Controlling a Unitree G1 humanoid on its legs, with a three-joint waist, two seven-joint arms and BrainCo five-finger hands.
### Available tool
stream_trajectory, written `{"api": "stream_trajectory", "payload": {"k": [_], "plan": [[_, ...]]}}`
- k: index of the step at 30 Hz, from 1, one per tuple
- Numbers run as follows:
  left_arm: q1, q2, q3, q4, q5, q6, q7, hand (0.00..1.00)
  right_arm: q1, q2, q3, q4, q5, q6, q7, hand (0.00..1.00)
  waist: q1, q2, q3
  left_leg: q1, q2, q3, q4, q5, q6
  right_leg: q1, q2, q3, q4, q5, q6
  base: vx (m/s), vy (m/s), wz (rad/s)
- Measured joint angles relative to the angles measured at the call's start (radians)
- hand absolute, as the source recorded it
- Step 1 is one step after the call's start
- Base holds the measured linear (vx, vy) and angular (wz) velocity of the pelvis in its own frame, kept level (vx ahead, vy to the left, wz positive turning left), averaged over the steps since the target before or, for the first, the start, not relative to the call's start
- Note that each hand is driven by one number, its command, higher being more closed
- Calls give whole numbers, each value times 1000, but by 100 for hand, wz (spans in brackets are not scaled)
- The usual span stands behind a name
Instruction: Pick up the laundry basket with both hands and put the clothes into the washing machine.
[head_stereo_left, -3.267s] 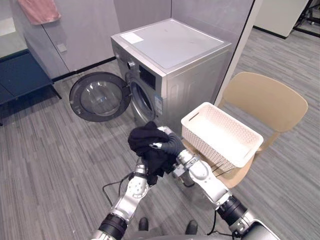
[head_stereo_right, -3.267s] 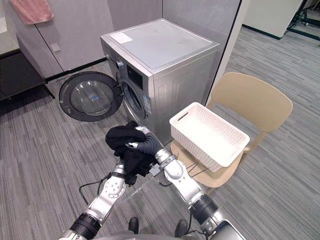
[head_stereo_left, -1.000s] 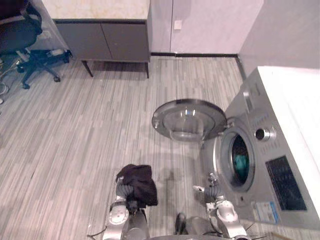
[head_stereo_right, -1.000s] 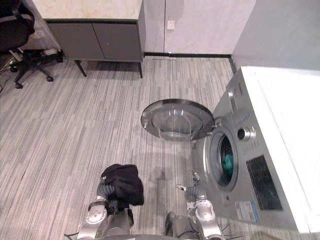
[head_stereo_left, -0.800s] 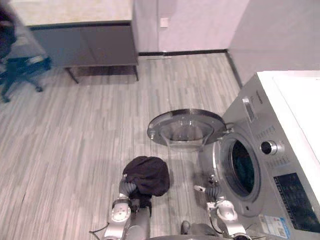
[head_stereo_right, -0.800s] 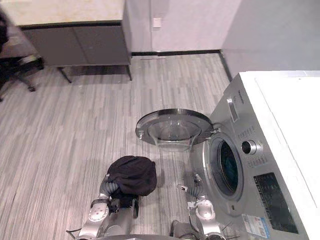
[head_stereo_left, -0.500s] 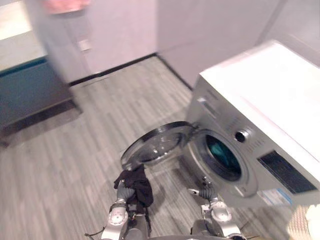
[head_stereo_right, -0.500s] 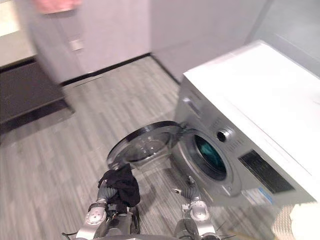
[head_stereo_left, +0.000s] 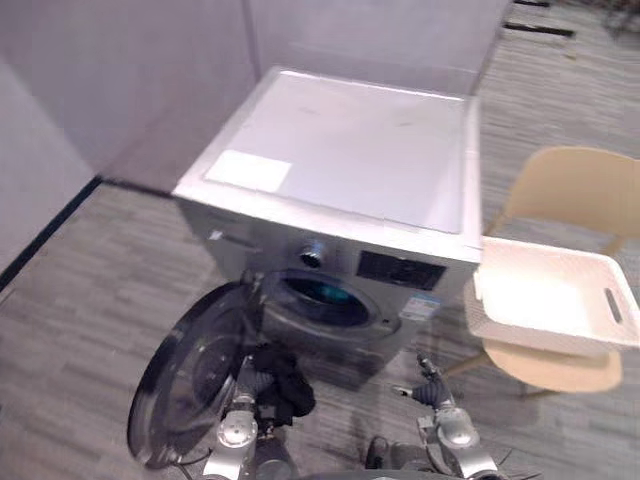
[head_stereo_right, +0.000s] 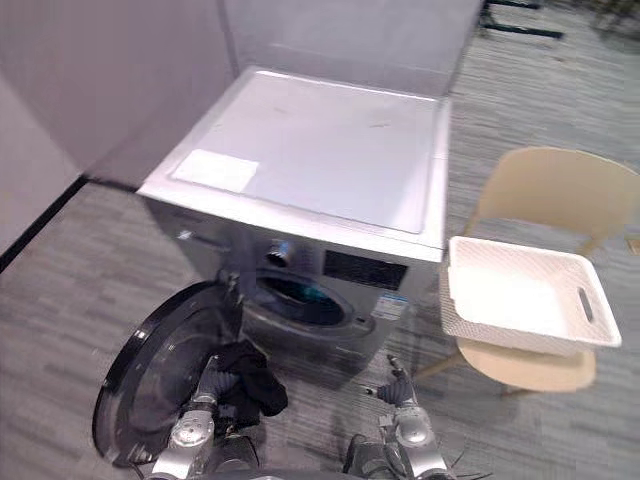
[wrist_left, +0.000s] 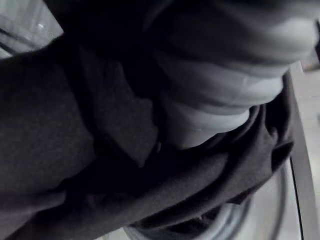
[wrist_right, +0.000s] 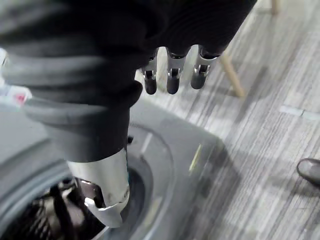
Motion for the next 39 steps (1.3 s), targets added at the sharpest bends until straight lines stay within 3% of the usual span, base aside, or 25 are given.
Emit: {"api": "stream_trajectory", "payload": {"k": [1, 2, 3, 5, 7, 10, 12, 17, 22, 27, 36, 39], "plan": [[-1, -1, -2, -1, 0, 0, 0, 100, 1, 0, -7, 2, 0, 0, -1, 0, 0, 4, 0, 2, -24, -31, -52, -4, -7, -4, 1, 16, 5, 0, 0, 134, 136, -122], [-6, -9, -3, -5, -1, -1, 0, 100, 5, -4, -9, 1, -1, 0, -15, 0, -3, 20, -1, 9, -61, -83, -208, 29, -19, -18, 16, 52, 23, -3, 6, 113, 152, -88], [-10, -13, -4, -6, -6, -2, 1, 100, 7, -8, -9, 0, -1, 0, -17, 0, -5, 44, -5, 10, -65, -87, -251, 62, -13, -25, 29, 63, 35, -10, 18, 133, 182, -89], [-40, -5, -14, -5, -16, -1, 1, 100, 17, 4, -12, 1, -1, 4, -16, 0, -9, 15, -4, 4, -78, -54, -241, 31, -2, -79, 8, 104, 96, -37, 51, 74, 113, -43], [-62, -6, -14, -9, -19, -1, 2, 100, 17, 10, -10, 1, 0, 3, -16, 0, -13, 7, 2, -18, -89, -28, -218, 12, 17, -124, -9, 126, 149, -57, 62, -14, 96, -23], [-79, 5, -11, -66, -41, -1, 9, 100, -16, 8, -8, 1, 1, 4, -17, 0, -11, 8, 41, -82, -82, 16, -85, -66, 32, -226, -17, 185, 297, -118, 80, -85, 110, -43], [-125, 20, -10, -112, -77, -1, 37, 100, -80, 3, -6, -1, 22, 5, -20, 0, -22, 5, 91, -190, -66, 36, 66, -132, 46, -358, -17, 223, 455, -170, 91, -171, 51, -35], [-315, 36, 2, -173, -119, -1, 125, 100, -177, 4, 27, -102, 51, 17, -51, 0, -34, 0, 199, -391, -19, 67, 294, -210, 67, -597, -6, 276, 671, -202, 100, -172, 46, -35], [-533, 44, 54, -278, -116, -2, 228, 100, -217, 31, 33, -325, 79, 14, -70, 0, -34, -10, 241, -613, 47, 57, 514, -275, 77, -837, 11, 265, 872, -233, 90, -153, 21, -25], [-694, 65, 131, -327, -82, 1, 326, 100, -201, 85, 36, -531, 89, -24, -89, 0, -37, -23, 253, -823, 84, 12, 683, -311, 71, -1041, 17, 244, 1038, -267, 78, -121, -69, -4], [-1037, 295, 163, -326, 34, 85, 439, 100, -111, 122, 55, -759, 100, -95, -79, 0, -43, -57, 273, -1107, 118, -70, 862, -318, 62, -1301, 27, 215, 1215, -289, 56, -70, -89, 1], [-1186, 377, 161, -297, 43, 109, 466, 100, -90, 124, 53, -809, 101, -115, -63, 0, -48, -81, 287, -1179, 126, -83, 896, -318, 62, -1367, 30, 210, 1245, -289, 55, -20, -40, -3]]}}
